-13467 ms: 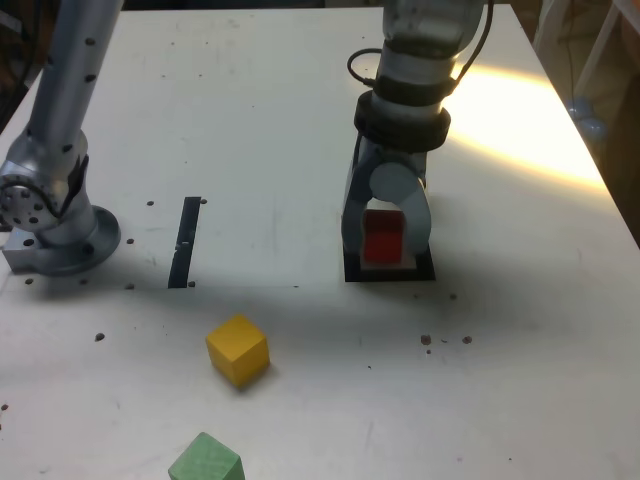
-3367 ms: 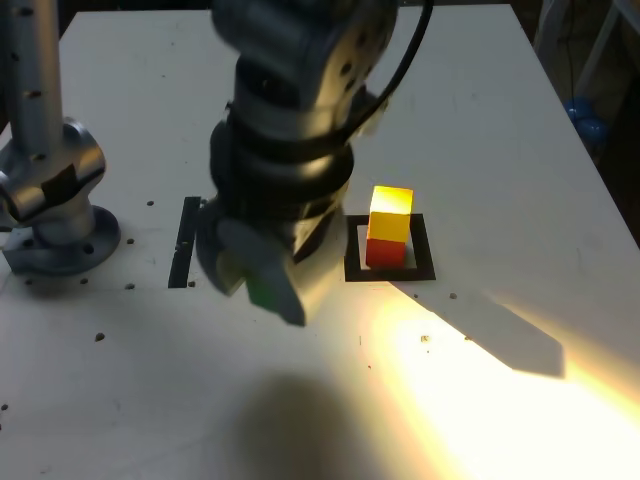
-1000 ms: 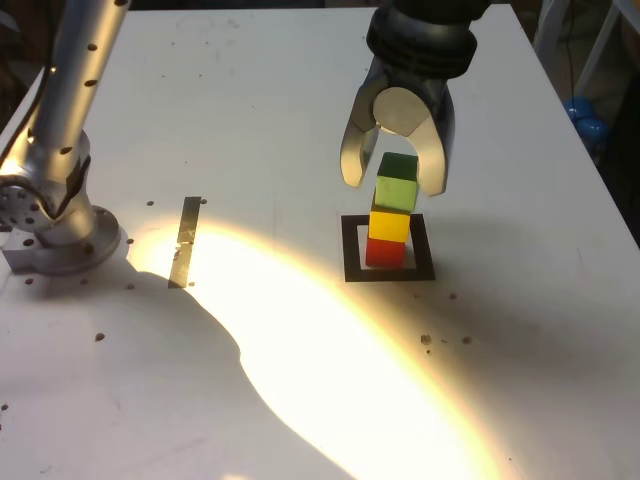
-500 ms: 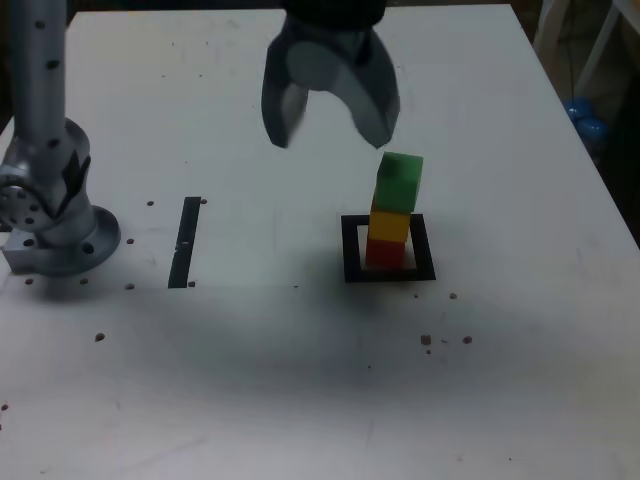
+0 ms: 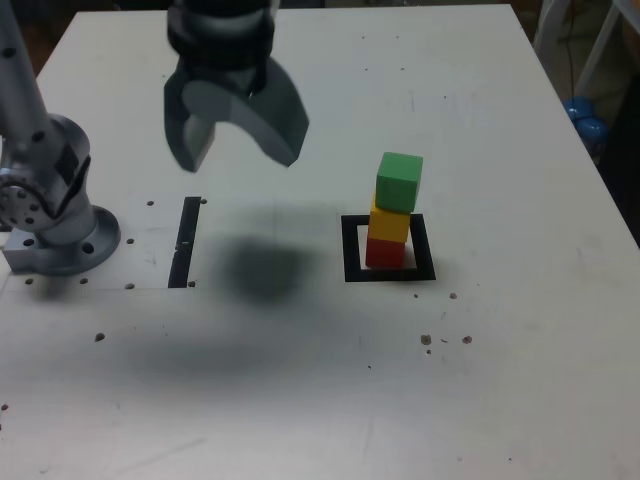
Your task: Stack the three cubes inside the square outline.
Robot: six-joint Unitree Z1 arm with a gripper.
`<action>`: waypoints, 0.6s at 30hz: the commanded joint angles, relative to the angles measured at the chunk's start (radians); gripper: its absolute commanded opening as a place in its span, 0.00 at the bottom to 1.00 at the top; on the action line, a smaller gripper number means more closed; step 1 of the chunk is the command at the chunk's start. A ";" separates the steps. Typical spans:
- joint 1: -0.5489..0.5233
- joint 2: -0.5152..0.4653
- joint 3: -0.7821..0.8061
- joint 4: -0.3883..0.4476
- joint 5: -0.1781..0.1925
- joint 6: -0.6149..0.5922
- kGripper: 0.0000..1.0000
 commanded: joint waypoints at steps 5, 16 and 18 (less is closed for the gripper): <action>0.001 -0.048 0.269 -0.118 -0.005 -0.028 1.00; 0.001 -0.071 0.440 -0.259 -0.056 -0.042 1.00; 0.001 -0.070 0.440 -0.265 -0.060 -0.043 1.00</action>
